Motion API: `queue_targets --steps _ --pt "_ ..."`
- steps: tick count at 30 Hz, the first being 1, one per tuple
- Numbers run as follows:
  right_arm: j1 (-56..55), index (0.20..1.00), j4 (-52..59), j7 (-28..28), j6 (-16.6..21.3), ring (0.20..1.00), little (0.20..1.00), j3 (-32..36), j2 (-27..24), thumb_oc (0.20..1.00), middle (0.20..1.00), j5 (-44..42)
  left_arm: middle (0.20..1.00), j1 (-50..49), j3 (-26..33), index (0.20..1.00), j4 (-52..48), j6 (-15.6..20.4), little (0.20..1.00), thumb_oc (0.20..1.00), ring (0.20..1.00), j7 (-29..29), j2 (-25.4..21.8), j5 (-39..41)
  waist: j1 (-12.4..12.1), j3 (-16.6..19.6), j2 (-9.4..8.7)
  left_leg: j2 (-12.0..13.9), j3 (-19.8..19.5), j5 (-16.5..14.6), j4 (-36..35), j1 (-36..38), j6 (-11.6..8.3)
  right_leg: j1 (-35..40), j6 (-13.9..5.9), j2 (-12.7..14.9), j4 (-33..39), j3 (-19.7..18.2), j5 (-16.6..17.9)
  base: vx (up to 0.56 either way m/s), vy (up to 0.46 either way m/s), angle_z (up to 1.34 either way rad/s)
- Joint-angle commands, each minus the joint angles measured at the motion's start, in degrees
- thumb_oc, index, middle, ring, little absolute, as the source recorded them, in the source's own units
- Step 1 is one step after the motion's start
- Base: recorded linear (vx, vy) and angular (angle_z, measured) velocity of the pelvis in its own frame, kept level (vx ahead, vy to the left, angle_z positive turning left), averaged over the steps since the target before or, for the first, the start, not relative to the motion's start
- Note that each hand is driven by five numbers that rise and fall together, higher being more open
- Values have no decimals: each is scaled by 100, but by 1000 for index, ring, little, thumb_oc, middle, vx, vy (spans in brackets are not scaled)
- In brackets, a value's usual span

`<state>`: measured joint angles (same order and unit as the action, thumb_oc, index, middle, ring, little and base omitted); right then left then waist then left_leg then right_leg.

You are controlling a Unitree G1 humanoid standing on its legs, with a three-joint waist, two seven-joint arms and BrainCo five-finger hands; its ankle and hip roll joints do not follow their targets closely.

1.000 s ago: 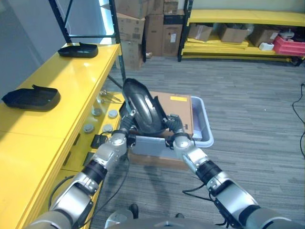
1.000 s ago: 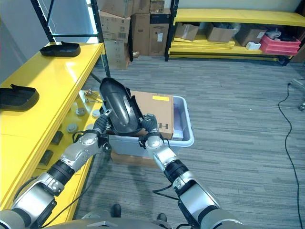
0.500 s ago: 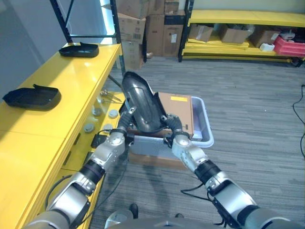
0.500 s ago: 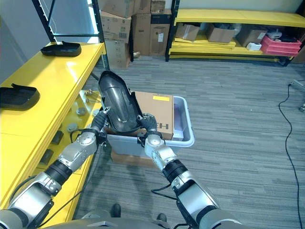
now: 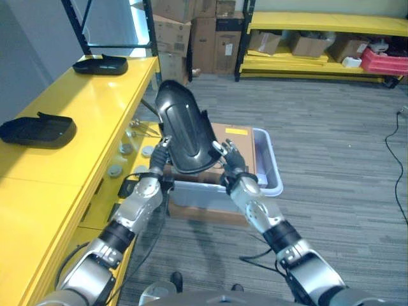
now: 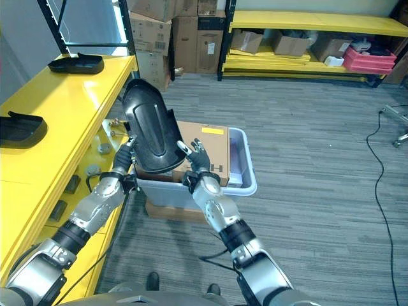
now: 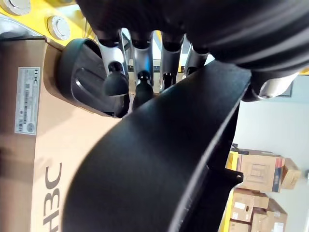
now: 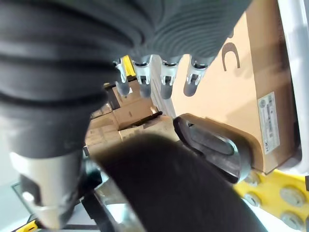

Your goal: Move parts from the plastic box to the shelf.

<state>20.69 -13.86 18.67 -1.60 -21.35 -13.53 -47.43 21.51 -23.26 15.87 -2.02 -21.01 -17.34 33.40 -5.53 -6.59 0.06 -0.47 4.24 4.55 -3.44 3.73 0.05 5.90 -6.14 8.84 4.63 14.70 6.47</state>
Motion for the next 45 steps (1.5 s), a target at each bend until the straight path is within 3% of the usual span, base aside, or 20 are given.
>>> queue_targets --steps 1,4,5,9,12,16,20,22,24,25,27,31,36,37,38,39,40,41,44,45 --pt "-180 1000 196 -928 -52 1000 1000 198 -265 1000 1000 41 200 408 307 200 -122 778 200 200 200 39 -138 -363 -92 315 0 169 -171 -366 260 -55 -126 -46 -353 228 -168 116 -179 -10 -58 -12" --pt "-679 1000 243 -1488 -82 1000 1000 322 -467 1000 1000 -115 200 132 577 200 -180 893 200 200 200 53 -312 -477 -31 327 -13 204 -115 -316 193 -61 -136 -78 -349 199 -170 104 -187 -14 -64 -4" --pt "-1088 1000 246 -2054 -176 1000 1000 441 -579 1000 1000 -172 200 -117 832 200 -216 1021 200 200 200 101 -445 -442 19 331 -20 239 -79 -271 150 -77 -149 -113 -339 168 -180 82 -200 -16 -84 -2" --pt "-1635 1000 245 -2808 -515 1000 1000 449 -736 1000 1000 121 200 -439 1184 200 -230 1276 200 200 200 120 -571 -399 91 318 -35 299 -32 -217 107 -104 -181 -165 -306 113 -225 60 -249 -13 -77 -4" --pt "-2039 1000 -165 -3258 -803 1000 1000 371 -904 1000 1000 483 200 -718 1610 200 -281 1619 200 200 200 161 -722 -406 127 299 -76 394 -36 -164 134 -175 -247 -211 -242 32 -301 75 -334 13 -116 -10" --pt "-2277 1000 -828 -3414 -936 1000 1000 162 -987 1000 1000 937 200 -1032 2019 200 -723 1759 200 200 200 54 -896 -454 32 262 -112 524 -106 -101 202 -287 -353 -231 -148 -75 -308 161 -406 41 -102 8" --pt "-2509 1000 -1433 -3006 -806 1000 1000 -40 -994 1000 1000 1507 200 -1477 2439 200 -1420 1666 200 200 200 -21 -1007 -445 -172 167 -137 572 -85 -56 376 -520 -431 -201 -84 -119 -275 428 -431 30 -54 16" --pt "-2619 1000 -1756 -2727 -810 1000 1000 -3 -924 1000 1000 1656 200 -1640 2563 200 -1694 1591 200 200 200 27 -1012 -449 -252 127 -118 553 143 -56 412 -620 -419 -143 -96 -102 -261 705 -446 2 -10 46" --pt "-2743 1000 -2019 -2482 -837 1000 1000 80 -814 1000 1000 1965 200 -1752 2639 200 -1861 1585 200 200 200 71 -1031 -426 -270 123 -95 524 500 -30 375 -699 -393 -98 -135 -72 -245 1035 -443 14 29 122" --pt "-2937 1000 -2647 -2070 -672 1000 1000 278 -599 1000 1000 2051 200 -1781 2673 200 -2004 1520 200 200 200 434 -1044 -489 -230 128 -18 470 1485 28 255 -808 -441 61 -268 -38 -222 1614 -477 41 52 205" --pt "-2935 1000 -3080 -2025 -581 1000 1000 383 -515 1000 1000 2238 200 -1781 2689 200 -2057 1536 200 200 200 493 -1088 -554 -252 127 4 455 1787 80 297 -943 -406 94 -256 -40 -252 1797 -491 52 107 220" --pt "-2626 1000 -4156 -2046 -738 1000 1000 521 -379 1000 1000 2904 200 -2166 3121 200 -2376 1507 200 200 200 486 -1251 -674 -687 135 74 69 1310 -91 324 -1083 -139 91 -223 -13 -570 1658 -713 88 192 130" --pt "-2342 1000 -4837 -1811 -747 1000 1000 625 -270 1000 1000 2977 200 -2545 3525 200 -2584 1468 200 200 200 960 -1426 -674 -1156 224 91 -186 834 -256 334 -982 105 222 -295 360 -1234 1719 -938 141 148 29" --pt "-2304 1000 -4843 -1807 -762 1000 1000 676 -269 1000 1000 2878 200 -2557 3535 200 -2623 1437 200 200 200 1005 -1456 -637 -1176 228 107 -253 762 -305 352 -949 185 138 -338 524 -1602 1671 -848 218 267 65" --pt "-2300 1000 -4763 -1797 -802 1000 1000 778 -247 1000 1000 2764 200 -2506 3493 200 -2581 1366 200 200 200 1046 -1534 -545 -1106 198 177 -392 574 -455 438 -873 389 -257 -417 892 -2763 1347 -630 269 319 77" --pt "-2333 1000 -4700 -1765 -807 1000 1000 826 -212 1000 1000 2714 200 -2443 3438 200 -2510 1372 200 200 200 1088 -1585 -600 -959 151 255 -464 390 -547 474 -763 518 -659 -432 910 -3651 886 -486 258 285 113" --pt "-2343 1000 -4678 -1754 -789 1000 1000 847 -195 1000 1000 2736 200 -2403 3396 200 -2472 1383 200 200 200 1068 -1614 -640 -876 126 262 -514 324 -597 477 -717 579 -935 -449 896 -4027 620 -449 140 59 144" --pt "-2361 1000 -4671 -1786 -697 1000 1000 880 -245 1000 1000 2657 200 -2235 3223 200 -2394 1377 200 200 200 1149 -1665 -610 -574 13 349 -488 66 -555 435 -596 622 -1576 -227 445 -4211 132 -317 97 -110 149" --pt "-2324 1000 -4774 -1885 -559 1000 1000 935 -285 1000 1000 2665 200 -1999 3016 200 -2411 1312 200 200 200 1027 -1681 -738 -345 -62 280 -524 -267 -647 456 -496 548 -1736 -234 297 -3265 -266 -65 146 -299 140" --pt "-2251 1000 -5005 -1983 -372 1000 1000 1044 -291 1000 1000 2709 200 -1748 2780 200 -2451 1231 200 200 200 973 -1694 -721 -141 -98 87 -582 -704 -817 518 -419 447 -1700 -359 269 -1678 -869 280 269 -544 119"
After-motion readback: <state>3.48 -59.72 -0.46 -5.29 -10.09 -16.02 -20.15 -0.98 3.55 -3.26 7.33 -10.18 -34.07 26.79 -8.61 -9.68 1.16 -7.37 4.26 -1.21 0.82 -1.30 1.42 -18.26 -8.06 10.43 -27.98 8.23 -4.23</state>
